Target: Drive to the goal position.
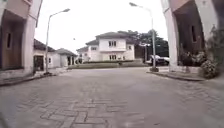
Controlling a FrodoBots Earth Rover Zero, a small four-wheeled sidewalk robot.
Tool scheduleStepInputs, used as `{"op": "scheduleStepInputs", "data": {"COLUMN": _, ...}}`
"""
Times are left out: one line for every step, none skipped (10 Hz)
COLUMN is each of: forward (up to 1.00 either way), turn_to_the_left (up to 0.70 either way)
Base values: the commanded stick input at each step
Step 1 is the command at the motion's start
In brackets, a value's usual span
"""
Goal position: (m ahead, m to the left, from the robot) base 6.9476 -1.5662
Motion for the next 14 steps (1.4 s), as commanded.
{"op": "scheduleStepInputs", "data": {"forward": 0.7, "turn_to_the_left": 0.0}}
{"op": "scheduleStepInputs", "data": {"forward": 0.7, "turn_to_the_left": 0.0}}
{"op": "scheduleStepInputs", "data": {"forward": 0.7, "turn_to_the_left": 0.0}}
{"op": "scheduleStepInputs", "data": {"forward": 0.7, "turn_to_the_left": 0.0}}
{"op": "scheduleStepInputs", "data": {"forward": 0.7, "turn_to_the_left": 0.0}}
{"op": "scheduleStepInputs", "data": {"forward": 0.7, "turn_to_the_left": 0.0}}
{"op": "scheduleStepInputs", "data": {"forward": 0.7, "turn_to_the_left": 0.0}}
{"op": "scheduleStepInputs", "data": {"forward": 0.7, "turn_to_the_left": 0.0}}
{"op": "scheduleStepInputs", "data": {"forward": 0.7, "turn_to_the_left": 0.0}}
{"op": "scheduleStepInputs", "data": {"forward": 0.7, "turn_to_the_left": 0.0}}
{"op": "scheduleStepInputs", "data": {"forward": 0.7, "turn_to_the_left": 0.0}}
{"op": "scheduleStepInputs", "data": {"forward": 0.7, "turn_to_the_left": 0.0}}
{"op": "scheduleStepInputs", "data": {"forward": 0.7, "turn_to_the_left": 0.0}}
{"op": "scheduleStepInputs", "data": {"forward": 0.7, "turn_to_the_left": 0.0}}
